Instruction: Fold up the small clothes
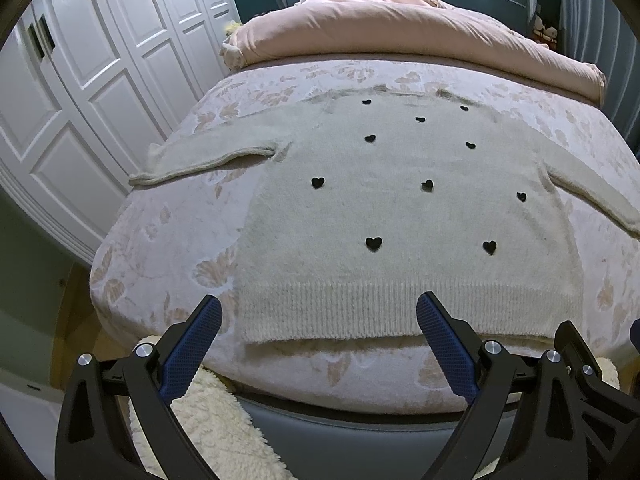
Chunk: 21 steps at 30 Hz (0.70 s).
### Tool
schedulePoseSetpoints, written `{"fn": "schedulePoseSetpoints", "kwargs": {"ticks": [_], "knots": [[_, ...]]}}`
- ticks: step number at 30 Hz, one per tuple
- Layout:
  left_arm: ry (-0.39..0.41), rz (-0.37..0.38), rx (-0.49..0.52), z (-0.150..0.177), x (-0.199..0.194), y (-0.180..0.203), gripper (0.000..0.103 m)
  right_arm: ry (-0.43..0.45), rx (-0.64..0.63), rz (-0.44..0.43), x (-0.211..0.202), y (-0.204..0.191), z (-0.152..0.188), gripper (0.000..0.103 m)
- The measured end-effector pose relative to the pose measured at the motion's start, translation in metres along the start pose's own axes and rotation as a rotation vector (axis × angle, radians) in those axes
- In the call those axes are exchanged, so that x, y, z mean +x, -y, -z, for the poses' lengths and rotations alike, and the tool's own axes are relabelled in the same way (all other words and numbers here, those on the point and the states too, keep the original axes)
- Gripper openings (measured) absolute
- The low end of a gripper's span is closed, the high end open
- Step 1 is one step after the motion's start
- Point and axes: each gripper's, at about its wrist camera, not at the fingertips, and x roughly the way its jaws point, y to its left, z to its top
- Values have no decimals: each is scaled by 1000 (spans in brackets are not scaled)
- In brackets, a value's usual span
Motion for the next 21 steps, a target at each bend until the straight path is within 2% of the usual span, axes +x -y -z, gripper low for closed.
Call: {"fn": "schedulePoseSetpoints", "kwargs": {"ticks": [6, 9, 12, 13, 16, 21], "knots": [[13, 7, -2, 4, -7, -1, 97, 13, 1, -24, -8, 3, 2, 98], [10, 56, -26, 2, -9, -7, 98, 4, 23, -89, -2, 15, 0, 98], [8, 114, -86, -4, -7, -20, 98, -24, 132, -135, 18, 52, -8, 98], [-10, 145, -117, -8, -2, -26, 98, -34, 180, -136, 29, 72, -13, 98], [-34, 170, -179, -14, 12, -38, 98, -47, 286, -119, 60, 127, -32, 98], [-24, 119, -180, -23, 31, -45, 98, -6, 465, -20, 119, 233, -77, 98]]}}
